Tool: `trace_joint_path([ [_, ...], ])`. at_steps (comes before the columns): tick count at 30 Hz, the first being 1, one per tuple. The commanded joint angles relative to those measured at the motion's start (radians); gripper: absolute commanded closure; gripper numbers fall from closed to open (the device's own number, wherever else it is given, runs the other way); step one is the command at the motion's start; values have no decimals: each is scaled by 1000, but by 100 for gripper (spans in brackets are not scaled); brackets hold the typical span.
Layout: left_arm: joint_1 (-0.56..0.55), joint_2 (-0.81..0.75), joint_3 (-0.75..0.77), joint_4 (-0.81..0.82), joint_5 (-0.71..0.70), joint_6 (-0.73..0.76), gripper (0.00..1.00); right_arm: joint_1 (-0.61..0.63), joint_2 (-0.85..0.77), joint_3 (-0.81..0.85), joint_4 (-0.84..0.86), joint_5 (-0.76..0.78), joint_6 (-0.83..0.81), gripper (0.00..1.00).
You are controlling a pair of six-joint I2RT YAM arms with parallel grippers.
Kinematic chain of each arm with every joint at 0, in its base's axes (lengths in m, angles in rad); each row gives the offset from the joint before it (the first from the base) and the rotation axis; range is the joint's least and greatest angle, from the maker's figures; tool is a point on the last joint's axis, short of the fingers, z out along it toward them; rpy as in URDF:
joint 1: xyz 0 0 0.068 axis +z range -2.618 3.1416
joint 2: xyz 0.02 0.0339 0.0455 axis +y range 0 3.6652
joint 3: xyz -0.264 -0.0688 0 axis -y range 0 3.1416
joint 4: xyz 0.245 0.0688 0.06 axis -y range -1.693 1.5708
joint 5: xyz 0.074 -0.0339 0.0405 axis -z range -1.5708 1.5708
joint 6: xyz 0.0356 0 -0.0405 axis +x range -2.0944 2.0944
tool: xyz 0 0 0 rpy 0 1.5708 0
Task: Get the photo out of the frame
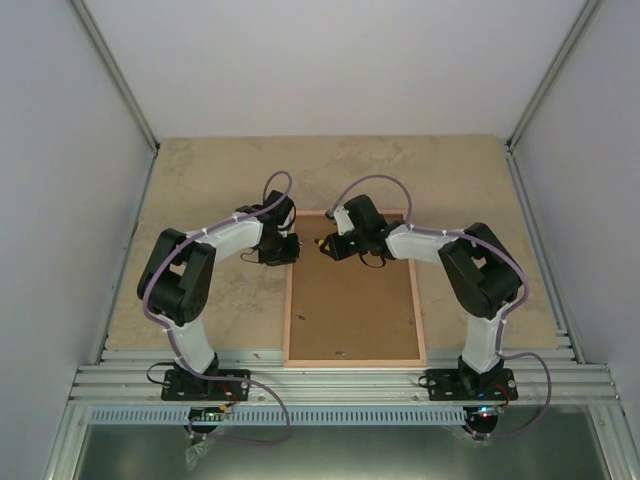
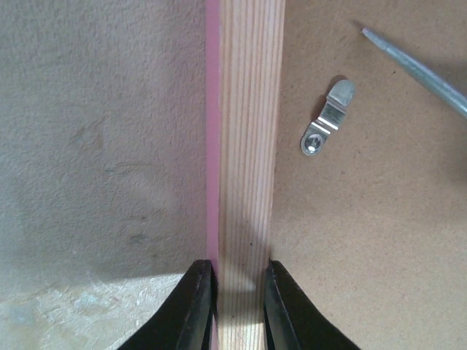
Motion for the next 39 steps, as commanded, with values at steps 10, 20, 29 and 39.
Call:
trace_joint_path([
  [10, -8, -27, -9, 12, 58, -33, 94, 1, 38, 80, -153, -64, -121, 100],
  [20, -8, -40, -13, 11, 33, -34, 95, 2, 54, 113, -274, -14, -154, 100],
  [29, -7, -37, -5, 2, 11, -31, 95, 3, 46, 126, -431, 17, -207, 100],
  [39, -7, -39, 1, 0, 3, -40, 97, 6, -14, 118, -441, -22, -205, 100],
])
